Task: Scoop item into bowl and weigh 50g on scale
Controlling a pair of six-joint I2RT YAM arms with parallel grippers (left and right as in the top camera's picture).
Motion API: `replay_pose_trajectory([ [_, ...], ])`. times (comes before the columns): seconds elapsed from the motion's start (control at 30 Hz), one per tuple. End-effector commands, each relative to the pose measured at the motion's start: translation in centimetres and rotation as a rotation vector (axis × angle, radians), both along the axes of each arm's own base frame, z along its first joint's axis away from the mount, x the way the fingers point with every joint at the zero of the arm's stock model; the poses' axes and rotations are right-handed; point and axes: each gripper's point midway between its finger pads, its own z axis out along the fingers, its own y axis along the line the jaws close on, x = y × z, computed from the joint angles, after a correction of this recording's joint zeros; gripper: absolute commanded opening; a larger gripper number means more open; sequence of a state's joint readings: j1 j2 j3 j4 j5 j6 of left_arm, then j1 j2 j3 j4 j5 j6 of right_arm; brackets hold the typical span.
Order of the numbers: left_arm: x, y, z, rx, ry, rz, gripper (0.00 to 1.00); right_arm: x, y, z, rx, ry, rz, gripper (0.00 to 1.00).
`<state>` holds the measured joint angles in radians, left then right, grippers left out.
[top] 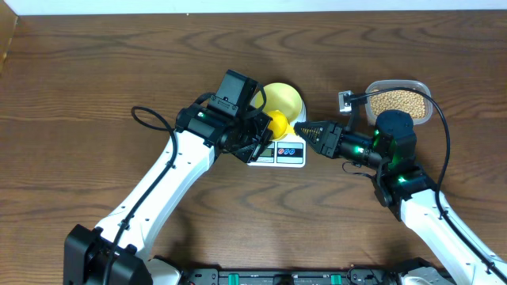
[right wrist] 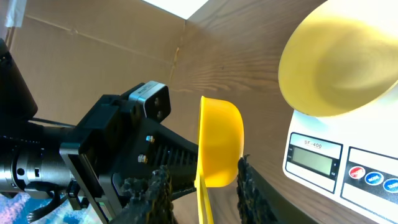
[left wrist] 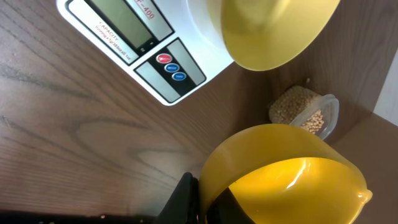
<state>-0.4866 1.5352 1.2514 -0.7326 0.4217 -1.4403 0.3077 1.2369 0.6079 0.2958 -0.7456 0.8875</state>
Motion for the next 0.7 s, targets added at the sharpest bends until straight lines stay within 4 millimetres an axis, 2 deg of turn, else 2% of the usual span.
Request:
replay_pose_trajectory([
  [0.0, -0.24, -0.34, 0.81, -0.021, -0.005, -0.007, 0.08, 0.25, 0.24, 0.66, -0.001, -0.022, -0.001, 0.3],
  [0.37, -0.04, -0.44, 0.92, -0.03, -0.006, 0.007, 0.08, 0.23, 0.25, 0.65, -0.001, -0.021, 0.0, 0.28],
  [0.57, 0.02, -0.48, 0.97, -0.032, -0.009, 0.006, 0.08, 0.29, 0.22, 0.64, -0.002, -0.022, -0.003, 0.18],
  [0.67, 0.02, -0.48, 0.97, -0.032, -0.009, 0.006, 0.08, 0.29, 0.22, 0.64, -0.002, -0.022, -0.003, 0.08],
])
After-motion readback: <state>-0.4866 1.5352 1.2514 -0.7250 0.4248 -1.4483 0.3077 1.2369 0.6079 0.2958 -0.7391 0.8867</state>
